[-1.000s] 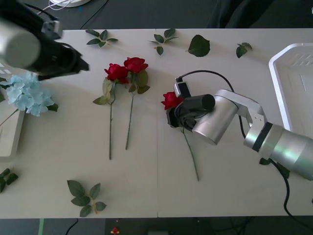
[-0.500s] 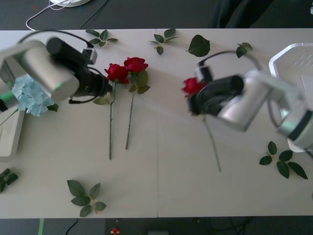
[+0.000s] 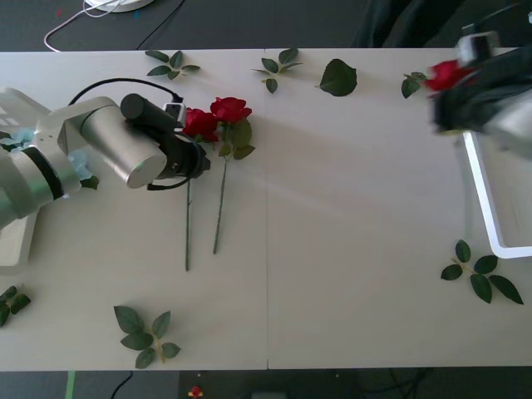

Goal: Place the red flowers into the right box and the blue flowers into the left box. If a person shows an open palm, hand one flower to the person first, then continue sorting.

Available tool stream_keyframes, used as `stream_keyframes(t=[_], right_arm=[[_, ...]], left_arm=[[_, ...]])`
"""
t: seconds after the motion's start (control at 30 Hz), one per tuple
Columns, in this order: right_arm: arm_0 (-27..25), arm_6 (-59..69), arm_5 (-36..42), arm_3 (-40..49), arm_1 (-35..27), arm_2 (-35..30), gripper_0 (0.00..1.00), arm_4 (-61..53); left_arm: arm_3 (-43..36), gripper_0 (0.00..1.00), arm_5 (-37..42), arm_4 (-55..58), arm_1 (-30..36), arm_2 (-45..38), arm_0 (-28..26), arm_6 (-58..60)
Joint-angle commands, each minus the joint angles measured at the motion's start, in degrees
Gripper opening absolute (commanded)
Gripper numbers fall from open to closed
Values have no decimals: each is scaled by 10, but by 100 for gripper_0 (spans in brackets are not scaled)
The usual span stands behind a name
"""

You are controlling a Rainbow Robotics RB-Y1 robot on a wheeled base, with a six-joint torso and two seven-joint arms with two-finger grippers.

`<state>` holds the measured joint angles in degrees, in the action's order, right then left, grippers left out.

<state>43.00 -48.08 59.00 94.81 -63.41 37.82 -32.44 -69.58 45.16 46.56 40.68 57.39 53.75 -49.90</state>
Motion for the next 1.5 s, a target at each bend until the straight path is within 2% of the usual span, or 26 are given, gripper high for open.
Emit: stream_keyframes(t=[0.03, 0.27, 0.47, 0.6, 0.63, 0.67, 0.7, 0.73, 1.0, 1.03, 1.07, 1.1, 1.37, 1.5], right_arm=[[16, -54, 0, -45, -75, -13, 0, -4], [16, -108, -52, -159, -93, -13, 0, -4], [17, -171, -141, -273, -78, -13, 0, 3], [17, -204, -179, -322, -64, -14, 0, 19], [17, -213, -187, -334, -59, -13, 0, 26], [17, -221, -190, -343, -54, -13, 0, 30], [17, -228, -195, -351, -50, -13, 0, 34], [17, -236, -203, -362, -43, -13, 0, 40], [18, -239, -251, -415, -4, -13, 0, 61], [18, -237, -256, -417, -3, -13, 3, 62], [18, -236, -262, -422, -1, -13, 54, 62], [18, -234, -269, -424, 0, -13, 100, 62], [18, -226, -278, -425, 0, -13, 100, 62], [18, -225, -279, -425, 0, -13, 100, 62]], left_arm=[[0, 86, -11, 4, -7, 18, 34, 36], [21, 86, -39, 4, -6, 47, 33, 42], [46, 87, -92, 6, -7, 76, 34, 46], [47, 86, -93, 6, -7, 76, 33, 45], [47, 82, -94, 6, -7, 77, 33, 45], [47, 64, -93, 6, -7, 76, 33, 44], [47, 29, -93, 6, -7, 77, 34, 44], [45, 0, -93, 6, -7, 77, 34, 46], [45, 0, -93, 3, -7, 76, 33, 46], [45, 0, -93, 2, -6, 77, 34, 46], [45, 0, -93, 1, -7, 77, 34, 46], [45, 0, -93, -1, -6, 76, 34, 46], [47, 0, -93, -14, 6, 73, 36, 52], [45, 0, -94, -18, 20, 46, 36, 51]])
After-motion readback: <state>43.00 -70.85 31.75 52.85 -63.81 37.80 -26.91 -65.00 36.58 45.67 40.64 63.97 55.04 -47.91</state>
